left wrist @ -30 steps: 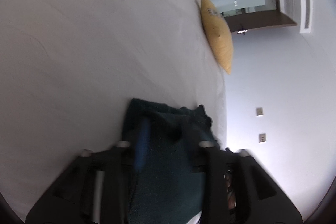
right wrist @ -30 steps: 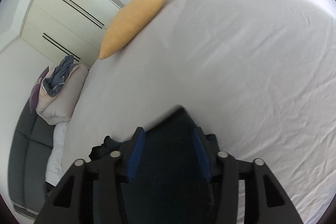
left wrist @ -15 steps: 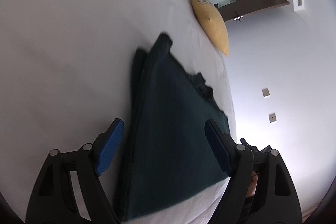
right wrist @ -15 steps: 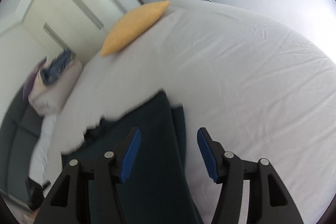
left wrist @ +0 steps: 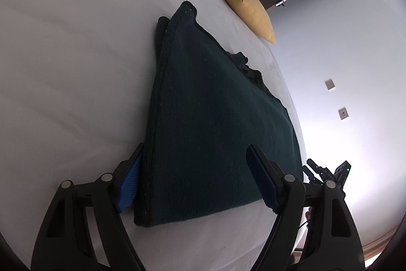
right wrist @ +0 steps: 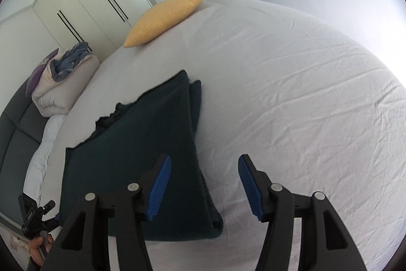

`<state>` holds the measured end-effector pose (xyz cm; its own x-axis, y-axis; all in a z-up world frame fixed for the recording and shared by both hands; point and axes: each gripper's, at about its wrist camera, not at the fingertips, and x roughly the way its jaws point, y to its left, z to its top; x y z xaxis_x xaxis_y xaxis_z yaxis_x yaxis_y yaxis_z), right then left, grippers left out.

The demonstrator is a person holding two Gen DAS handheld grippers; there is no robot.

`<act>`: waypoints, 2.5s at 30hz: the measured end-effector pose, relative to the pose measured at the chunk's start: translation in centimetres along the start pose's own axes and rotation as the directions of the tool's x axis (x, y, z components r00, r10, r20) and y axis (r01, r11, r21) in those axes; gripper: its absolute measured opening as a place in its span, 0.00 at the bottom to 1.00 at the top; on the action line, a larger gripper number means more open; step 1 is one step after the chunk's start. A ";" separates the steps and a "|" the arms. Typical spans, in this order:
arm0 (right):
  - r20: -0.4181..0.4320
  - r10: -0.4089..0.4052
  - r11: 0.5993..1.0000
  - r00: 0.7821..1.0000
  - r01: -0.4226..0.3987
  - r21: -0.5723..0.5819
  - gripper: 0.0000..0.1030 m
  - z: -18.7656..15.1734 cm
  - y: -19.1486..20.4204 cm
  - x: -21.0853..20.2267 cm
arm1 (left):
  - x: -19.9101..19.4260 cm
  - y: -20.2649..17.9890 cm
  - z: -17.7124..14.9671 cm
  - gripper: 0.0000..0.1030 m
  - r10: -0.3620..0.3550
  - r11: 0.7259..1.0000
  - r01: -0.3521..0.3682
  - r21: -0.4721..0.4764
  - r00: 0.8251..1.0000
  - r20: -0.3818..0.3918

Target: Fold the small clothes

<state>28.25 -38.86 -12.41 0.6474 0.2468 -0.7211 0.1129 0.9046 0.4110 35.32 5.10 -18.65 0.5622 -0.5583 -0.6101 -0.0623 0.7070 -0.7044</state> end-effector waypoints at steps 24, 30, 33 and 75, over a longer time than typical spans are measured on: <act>-0.066 -0.042 0.997 0.997 0.037 -0.075 0.08 -2.6 0.9 1.0 | -1.0 2.2 -1.3 0.13 0.072 0.997 -0.071 0.029 0.996 -0.050; -0.063 -0.034 0.998 0.997 0.031 -0.050 0.07 -3.0 0.3 0.5 | -1.7 2.1 -1.6 0.12 0.069 0.997 -0.067 0.029 0.997 -0.046; -0.064 -0.031 0.999 0.997 0.029 -0.045 0.06 -3.3 0.1 0.4 | -1.8 2.2 -1.7 0.11 0.068 0.997 -0.066 0.028 0.997 -0.046; -0.289 0.469 0.882 0.834 -0.460 0.105 0.00 -7.9 13.9 11.0 | 4.7 -4.5 -1.7 0.11 0.105 0.967 -0.085 0.240 0.992 -0.071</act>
<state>30.95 -20.83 -19.07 0.3753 0.7310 -0.5700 -0.1190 0.6478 0.7524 36.88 -1.46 -18.94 0.4923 -0.5105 -0.7050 0.0898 0.8354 -0.5422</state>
